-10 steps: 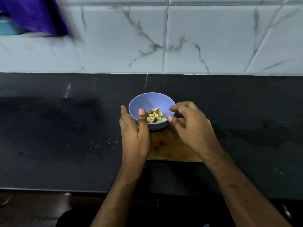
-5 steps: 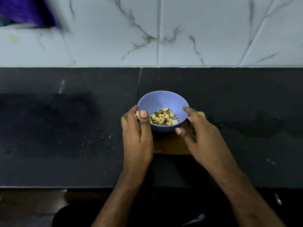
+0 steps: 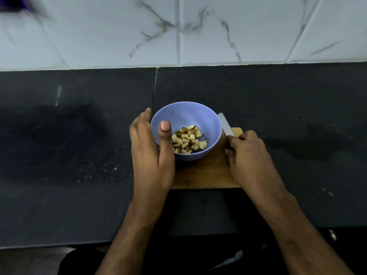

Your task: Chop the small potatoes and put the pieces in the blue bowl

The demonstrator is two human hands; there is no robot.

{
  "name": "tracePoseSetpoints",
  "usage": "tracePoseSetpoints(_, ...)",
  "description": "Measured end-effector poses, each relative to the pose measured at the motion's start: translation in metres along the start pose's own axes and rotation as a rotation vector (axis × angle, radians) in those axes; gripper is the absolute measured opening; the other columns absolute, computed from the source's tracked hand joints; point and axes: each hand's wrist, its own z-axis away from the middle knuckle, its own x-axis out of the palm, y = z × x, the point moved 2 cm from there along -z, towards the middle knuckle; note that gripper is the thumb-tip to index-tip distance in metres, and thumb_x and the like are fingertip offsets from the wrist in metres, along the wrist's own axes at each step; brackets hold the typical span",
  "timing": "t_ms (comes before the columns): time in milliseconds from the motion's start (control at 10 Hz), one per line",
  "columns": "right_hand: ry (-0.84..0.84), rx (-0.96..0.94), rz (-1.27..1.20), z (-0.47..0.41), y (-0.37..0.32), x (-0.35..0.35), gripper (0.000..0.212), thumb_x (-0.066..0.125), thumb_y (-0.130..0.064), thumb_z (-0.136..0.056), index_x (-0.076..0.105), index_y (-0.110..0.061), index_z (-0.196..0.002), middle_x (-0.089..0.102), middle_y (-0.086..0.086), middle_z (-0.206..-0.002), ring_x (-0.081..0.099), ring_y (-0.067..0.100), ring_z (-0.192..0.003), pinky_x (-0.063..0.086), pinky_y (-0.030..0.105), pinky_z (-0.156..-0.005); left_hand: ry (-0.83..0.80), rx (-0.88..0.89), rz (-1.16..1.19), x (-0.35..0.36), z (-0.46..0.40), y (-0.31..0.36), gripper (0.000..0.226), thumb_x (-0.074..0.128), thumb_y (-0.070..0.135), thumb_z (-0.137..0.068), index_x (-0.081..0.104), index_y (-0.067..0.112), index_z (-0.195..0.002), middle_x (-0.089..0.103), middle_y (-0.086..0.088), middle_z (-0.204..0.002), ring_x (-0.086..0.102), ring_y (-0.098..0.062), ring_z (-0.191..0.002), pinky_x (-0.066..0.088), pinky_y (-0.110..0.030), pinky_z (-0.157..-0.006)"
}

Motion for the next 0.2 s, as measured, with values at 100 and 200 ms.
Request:
tracePoseSetpoints(100, -0.051, 0.006, 0.016, -0.009, -0.007, 0.000, 0.032, 0.050, -0.034, -0.100, 0.056, -0.026, -0.130, 0.042, 0.001, -0.118, 0.046, 0.016, -0.105, 0.052, 0.033, -0.080, -0.017, -0.015, -0.016, 0.001, -0.016, 0.002, 0.056, 0.036, 0.047, -0.104, 0.043, 0.012, -0.147, 0.045, 0.001, -0.146, 0.043, -0.004, -0.133, 0.033, -0.005, -0.100)
tracePoseSetpoints(200, 0.036, -0.019, -0.031, -0.013, -0.012, -0.028, 0.039, 0.046, -0.032, -0.101, 0.047, -0.026, -0.139, 0.042, 0.003, -0.131, 0.048, 0.016, -0.113, 0.049, 0.031, -0.085, -0.039, -0.075, -0.047, -0.003, -0.039, 0.013, 0.056, 0.035, 0.049, -0.104, 0.043, 0.012, -0.146, 0.046, -0.001, -0.145, 0.045, -0.004, -0.130, 0.034, -0.001, -0.094)
